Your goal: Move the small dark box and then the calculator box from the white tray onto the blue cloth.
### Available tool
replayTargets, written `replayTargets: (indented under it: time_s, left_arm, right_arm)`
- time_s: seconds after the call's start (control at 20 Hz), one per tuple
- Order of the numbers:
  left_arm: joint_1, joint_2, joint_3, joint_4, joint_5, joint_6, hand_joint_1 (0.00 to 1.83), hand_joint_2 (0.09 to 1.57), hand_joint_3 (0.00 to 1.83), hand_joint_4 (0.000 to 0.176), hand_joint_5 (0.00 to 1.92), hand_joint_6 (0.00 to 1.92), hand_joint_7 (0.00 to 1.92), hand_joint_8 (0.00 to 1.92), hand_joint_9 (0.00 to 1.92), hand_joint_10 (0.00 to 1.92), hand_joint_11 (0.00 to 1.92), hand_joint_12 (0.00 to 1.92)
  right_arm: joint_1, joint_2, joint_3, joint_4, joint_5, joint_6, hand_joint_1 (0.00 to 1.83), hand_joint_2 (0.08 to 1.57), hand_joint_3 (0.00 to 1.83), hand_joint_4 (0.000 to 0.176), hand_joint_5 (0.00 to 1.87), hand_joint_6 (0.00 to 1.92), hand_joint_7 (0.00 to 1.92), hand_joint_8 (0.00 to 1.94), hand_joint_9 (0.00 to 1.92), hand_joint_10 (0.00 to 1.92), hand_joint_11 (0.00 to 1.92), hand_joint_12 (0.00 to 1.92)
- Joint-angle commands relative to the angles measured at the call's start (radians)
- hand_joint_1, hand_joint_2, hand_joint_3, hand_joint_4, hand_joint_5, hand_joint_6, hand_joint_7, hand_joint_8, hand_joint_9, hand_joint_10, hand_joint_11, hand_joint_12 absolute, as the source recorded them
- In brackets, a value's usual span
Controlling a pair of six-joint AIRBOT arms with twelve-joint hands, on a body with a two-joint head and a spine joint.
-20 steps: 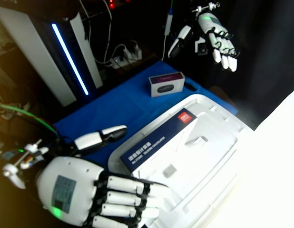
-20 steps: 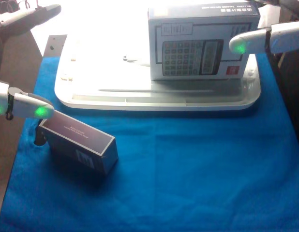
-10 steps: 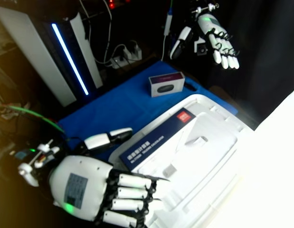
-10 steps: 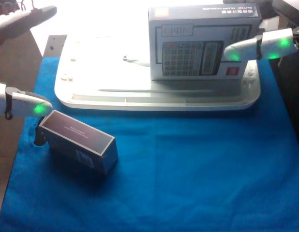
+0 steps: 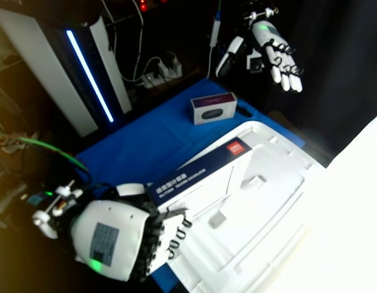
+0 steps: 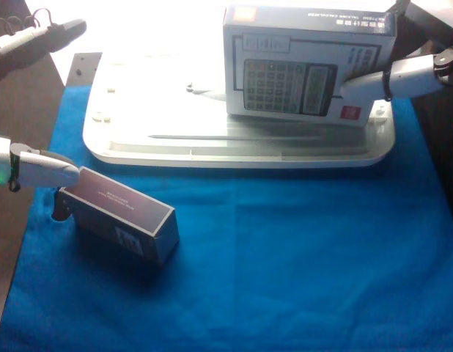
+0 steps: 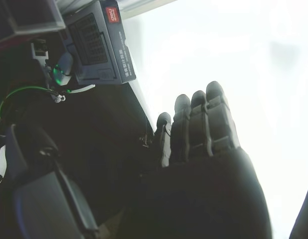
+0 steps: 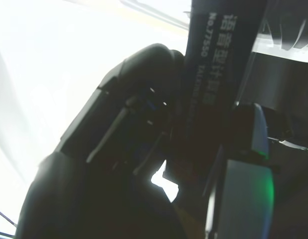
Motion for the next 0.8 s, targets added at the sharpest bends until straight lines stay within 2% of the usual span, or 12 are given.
replayTargets:
  time_s: [0.0, 0.05, 0.1, 0.2, 0.3, 0.45, 0.5, 0.55, 0.6, 0.65, 0.7, 0.75]
  left_arm:
    - [-0.006, -0.001, 0.002, -0.038, -0.116, -0.006, 0.70, 0.74, 0.00, 0.124, 0.00, 0.00, 0.12, 0.00, 0.07, 0.01, 0.04, 0.05]
    - [-0.005, -0.001, 0.002, -0.041, -0.115, -0.006, 0.69, 0.74, 0.00, 0.125, 0.00, 0.00, 0.12, 0.00, 0.06, 0.00, 0.03, 0.05]
    - [-0.002, -0.001, 0.004, -0.048, -0.114, -0.005, 0.68, 0.73, 0.01, 0.134, 0.00, 0.00, 0.12, 0.00, 0.05, 0.00, 0.00, 0.18]
    - [0.011, 0.000, 0.004, -0.067, -0.117, -0.005, 0.68, 0.72, 0.00, 0.142, 0.00, 0.00, 0.14, 0.01, 0.06, 0.01, 0.00, 0.22]
    - [0.041, 0.001, 0.004, -0.100, -0.136, -0.005, 0.69, 0.69, 0.00, 0.173, 0.00, 0.00, 0.16, 0.01, 0.07, 0.01, 0.00, 0.18]
    - [0.097, 0.002, -0.001, -0.154, -0.165, -0.005, 0.68, 0.72, 0.00, 0.176, 0.01, 0.00, 0.14, 0.00, 0.03, 0.00, 0.00, 0.13]
    - [0.115, 0.004, -0.004, -0.169, -0.173, -0.005, 0.67, 0.73, 0.00, 0.159, 0.00, 0.00, 0.12, 0.00, 0.01, 0.00, 0.00, 0.03]
    - [0.123, 0.005, -0.005, -0.177, -0.177, -0.005, 0.68, 0.74, 0.01, 0.162, 0.00, 0.00, 0.10, 0.00, 0.00, 0.00, 0.00, 0.00]
    - [0.154, 0.006, -0.010, -0.202, -0.190, -0.005, 0.69, 0.75, 0.01, 0.137, 0.00, 0.00, 0.10, 0.00, 0.01, 0.01, 0.00, 0.00]
    - [0.162, 0.006, -0.012, -0.211, -0.196, -0.005, 0.69, 0.75, 0.01, 0.131, 0.00, 0.00, 0.10, 0.00, 0.02, 0.01, 0.01, 0.00]
    - [0.175, 0.006, -0.014, -0.225, -0.204, -0.005, 0.69, 0.77, 0.02, 0.131, 0.00, 0.00, 0.10, 0.00, 0.03, 0.01, 0.05, 0.02]
    - [0.186, 0.004, -0.014, -0.240, -0.212, -0.005, 0.70, 0.76, 0.01, 0.156, 0.02, 0.01, 0.12, 0.01, 0.04, 0.01, 0.05, 0.02]
  right_arm:
    - [0.007, 0.005, 0.010, 0.024, 0.136, 0.038, 1.22, 0.98, 0.00, 0.000, 1.46, 0.06, 1.52, 0.00, 1.60, 0.10, 1.18, 1.08]
    - [0.007, 0.006, 0.010, 0.014, 0.143, 0.052, 1.29, 0.98, 0.00, 0.000, 1.38, 0.02, 1.47, 0.25, 1.57, 0.07, 1.18, 1.02]
    - [0.007, 0.012, 0.009, 0.003, 0.161, 0.069, 1.23, 0.98, 0.00, 0.000, 1.42, 0.09, 1.46, 0.14, 1.59, 0.08, 1.21, 1.01]
    - [0.007, 0.025, -0.005, -0.009, 0.202, 0.074, 1.20, 1.03, 0.01, 0.000, 1.19, 0.60, 1.51, 0.02, 1.61, 0.11, 1.19, 1.14]
    - [0.007, 0.044, -0.031, -0.021, 0.245, 0.075, 1.18, 1.08, 0.00, 0.000, 1.06, 0.84, 1.49, 0.00, 1.58, 0.12, 1.16, 1.20]
    - [0.007, 0.075, -0.073, -0.041, 0.305, 0.075, 1.16, 1.12, 0.00, 0.000, 0.98, 0.97, 1.46, 0.00, 1.61, 0.17, 1.24, 1.18]
    - [0.007, 0.085, -0.086, -0.049, 0.311, 0.074, 1.15, 1.13, 0.00, 0.000, 0.96, 1.00, 1.44, 0.00, 1.54, 0.29, 1.21, 1.19]
    - [0.008, 0.089, -0.092, -0.055, 0.311, 0.074, 1.15, 1.14, 0.00, 0.000, 0.94, 1.03, 1.44, 0.00, 1.48, 0.46, 1.20, 1.25]
    - [0.008, 0.105, -0.115, -0.080, 0.314, 0.074, 1.15, 1.14, 0.00, 0.000, 0.93, 1.05, 1.47, 0.01, 1.43, 0.59, 1.17, 1.31]
    - [0.008, 0.110, -0.122, -0.086, 0.315, 0.074, 1.15, 1.14, 0.00, 0.000, 0.93, 1.04, 1.48, 0.01, 1.36, 0.69, 1.13, 1.31]
    - [0.008, 0.120, -0.136, -0.088, 0.317, 0.074, 1.14, 1.15, 0.00, 0.000, 0.92, 1.07, 1.47, 0.00, 1.32, 0.75, 1.12, 1.32]
    - [0.008, 0.128, -0.146, -0.088, 0.322, 0.074, 1.15, 1.14, 0.00, 0.000, 0.93, 1.05, 1.47, 0.00, 1.30, 0.76, 1.10, 1.31]
